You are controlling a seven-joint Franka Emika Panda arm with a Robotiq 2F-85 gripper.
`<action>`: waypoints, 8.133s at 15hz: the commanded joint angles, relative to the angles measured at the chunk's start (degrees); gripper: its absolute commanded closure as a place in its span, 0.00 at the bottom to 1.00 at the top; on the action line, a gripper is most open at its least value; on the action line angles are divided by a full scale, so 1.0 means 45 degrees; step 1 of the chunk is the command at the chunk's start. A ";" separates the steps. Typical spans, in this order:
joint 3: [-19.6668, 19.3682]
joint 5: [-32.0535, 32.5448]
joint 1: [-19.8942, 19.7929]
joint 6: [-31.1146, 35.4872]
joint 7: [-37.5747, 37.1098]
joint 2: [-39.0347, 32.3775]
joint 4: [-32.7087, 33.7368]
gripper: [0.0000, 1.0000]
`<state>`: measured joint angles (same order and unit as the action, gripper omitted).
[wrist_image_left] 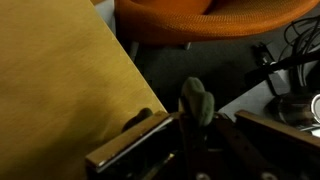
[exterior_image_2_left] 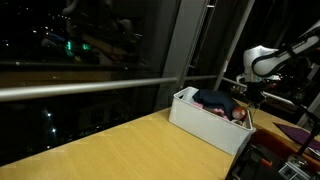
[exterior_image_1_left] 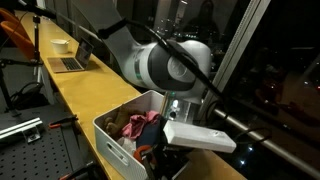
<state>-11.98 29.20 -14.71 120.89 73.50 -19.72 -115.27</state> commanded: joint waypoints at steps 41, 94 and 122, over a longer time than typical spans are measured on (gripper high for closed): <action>0.1704 0.1769 0.1582 0.1822 0.1147 -0.0698 0.3246 0.00; 0.2536 -0.0454 0.2934 -0.1794 -0.0523 -0.0351 0.2502 0.99; 0.2695 -0.2192 0.2170 -0.0295 0.0167 -0.1178 0.2869 0.14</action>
<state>0.68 18.04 -5.93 120.95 74.84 -31.60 -99.26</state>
